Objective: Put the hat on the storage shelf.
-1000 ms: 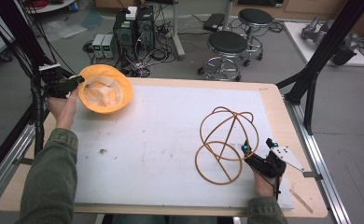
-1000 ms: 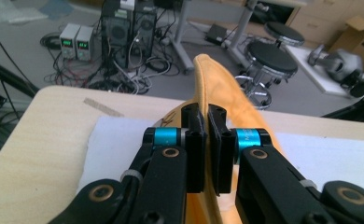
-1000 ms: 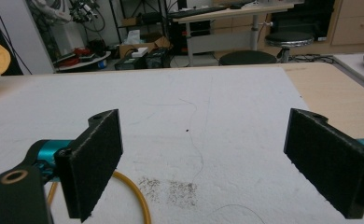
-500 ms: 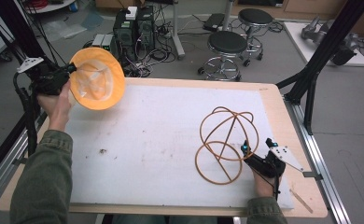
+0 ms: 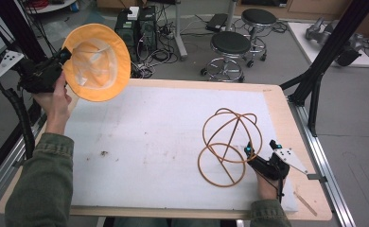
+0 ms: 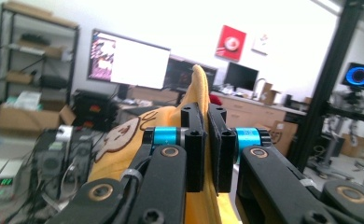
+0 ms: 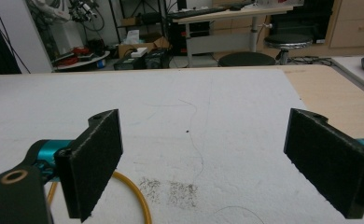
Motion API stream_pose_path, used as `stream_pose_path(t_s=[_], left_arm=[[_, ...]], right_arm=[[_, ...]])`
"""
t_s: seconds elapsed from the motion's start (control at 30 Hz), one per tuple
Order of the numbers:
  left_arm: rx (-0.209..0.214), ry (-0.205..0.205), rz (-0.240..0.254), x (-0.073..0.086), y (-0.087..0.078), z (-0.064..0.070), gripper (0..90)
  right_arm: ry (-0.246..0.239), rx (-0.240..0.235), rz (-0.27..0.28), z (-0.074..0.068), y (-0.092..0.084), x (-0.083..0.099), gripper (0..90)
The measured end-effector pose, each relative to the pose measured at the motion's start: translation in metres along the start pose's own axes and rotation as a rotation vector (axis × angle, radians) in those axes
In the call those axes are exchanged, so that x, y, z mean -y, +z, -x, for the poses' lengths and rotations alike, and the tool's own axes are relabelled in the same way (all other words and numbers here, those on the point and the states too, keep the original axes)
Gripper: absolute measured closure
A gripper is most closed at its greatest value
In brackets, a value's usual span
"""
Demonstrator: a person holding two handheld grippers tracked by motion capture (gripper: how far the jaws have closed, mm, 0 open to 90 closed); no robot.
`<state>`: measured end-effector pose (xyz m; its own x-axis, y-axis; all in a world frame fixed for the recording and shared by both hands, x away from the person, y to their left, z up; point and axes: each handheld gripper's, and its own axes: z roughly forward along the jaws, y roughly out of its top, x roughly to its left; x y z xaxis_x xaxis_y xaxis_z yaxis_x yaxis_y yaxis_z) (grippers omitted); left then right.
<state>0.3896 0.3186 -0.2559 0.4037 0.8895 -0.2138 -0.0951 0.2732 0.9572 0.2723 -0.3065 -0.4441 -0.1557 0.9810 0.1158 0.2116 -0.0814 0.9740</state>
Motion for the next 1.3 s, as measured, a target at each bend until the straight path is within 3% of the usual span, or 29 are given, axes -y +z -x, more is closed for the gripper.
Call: stream_pose_path(t_s=[0.2,0.33,0.57,0.7,0.83,0.87,1.03,1.17,1.3], left_arm=[[0.068,0.062,0.045,-0.013,-0.001,0.026,86.3],[0.125,0.08,0.058,-0.02,0.0,0.046,86.2],[0.185,0.11,0.094,-0.023,-0.001,0.07,86.2],[0.236,0.114,0.099,-0.022,0.0,0.087,86.2],[0.268,0.105,0.094,-0.021,0.002,0.097,86.2],[0.273,0.124,0.093,-0.021,0.003,0.105,86.2],[0.298,0.125,0.091,-0.018,0.008,0.119,86.2],[0.334,0.099,0.088,-0.014,0.016,0.131,86.2],[0.36,0.099,0.08,-0.009,0.023,0.143,86.2]], right_arm=[[-0.002,-0.002,0.005,0.0,-0.001,0.0,10.6],[-0.003,-0.004,0.008,0.0,-0.001,-0.001,10.6],[-0.002,-0.007,0.008,0.0,-0.001,-0.001,10.6],[0.005,-0.005,0.007,0.0,-0.001,-0.001,10.6],[0.009,-0.006,0.009,0.0,-0.001,-0.001,10.6],[0.006,-0.003,0.013,0.0,-0.001,-0.001,10.6],[0.005,-0.006,0.018,0.0,-0.001,-0.002,10.6],[0.006,-0.008,0.019,0.0,-0.002,-0.002,10.6],[0.005,-0.014,0.02,-0.001,-0.002,-0.002,10.6]])
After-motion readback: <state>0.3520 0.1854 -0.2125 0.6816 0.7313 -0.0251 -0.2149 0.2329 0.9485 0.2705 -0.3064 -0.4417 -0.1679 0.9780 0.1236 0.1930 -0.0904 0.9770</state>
